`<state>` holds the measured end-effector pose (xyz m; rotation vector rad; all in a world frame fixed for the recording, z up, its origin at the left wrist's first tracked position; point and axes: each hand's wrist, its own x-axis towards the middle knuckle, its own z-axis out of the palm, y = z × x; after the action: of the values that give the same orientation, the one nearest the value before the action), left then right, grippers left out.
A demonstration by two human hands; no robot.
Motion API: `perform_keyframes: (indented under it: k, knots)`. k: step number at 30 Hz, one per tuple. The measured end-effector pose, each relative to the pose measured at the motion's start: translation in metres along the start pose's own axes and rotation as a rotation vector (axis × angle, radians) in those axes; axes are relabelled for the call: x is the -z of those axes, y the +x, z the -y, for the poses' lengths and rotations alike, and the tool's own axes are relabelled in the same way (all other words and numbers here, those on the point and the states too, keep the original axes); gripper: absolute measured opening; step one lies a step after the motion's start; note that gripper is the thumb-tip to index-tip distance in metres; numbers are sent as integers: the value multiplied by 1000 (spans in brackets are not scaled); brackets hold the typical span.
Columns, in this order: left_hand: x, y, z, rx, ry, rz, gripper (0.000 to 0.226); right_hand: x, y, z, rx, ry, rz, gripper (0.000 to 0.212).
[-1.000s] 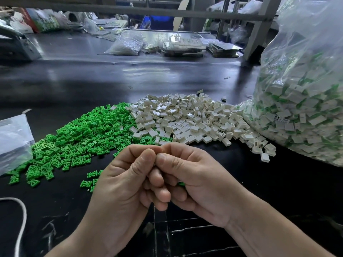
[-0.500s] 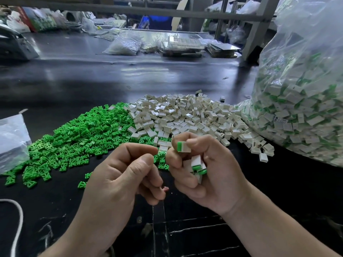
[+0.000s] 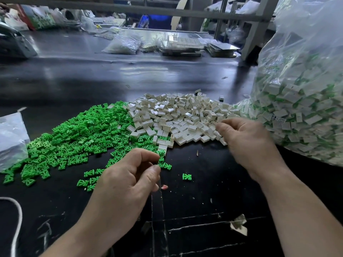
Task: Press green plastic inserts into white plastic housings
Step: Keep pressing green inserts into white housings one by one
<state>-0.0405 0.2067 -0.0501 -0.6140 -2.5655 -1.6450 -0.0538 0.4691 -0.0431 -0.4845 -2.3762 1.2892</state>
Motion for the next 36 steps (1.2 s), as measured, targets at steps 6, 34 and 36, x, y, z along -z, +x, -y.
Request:
perform_keyframes:
  k: [6,34,36]
  knots:
    - [-2,-1,3,-100,327,25,27,2,7,-13,-9,-618,79,32]
    - [-16,7,10,-530,558,312,19,-16,7,-21,13,-739,114,27]
    - [-15,5,11,-491,542,296,30,-16,7,-21,18,-730,104,35]
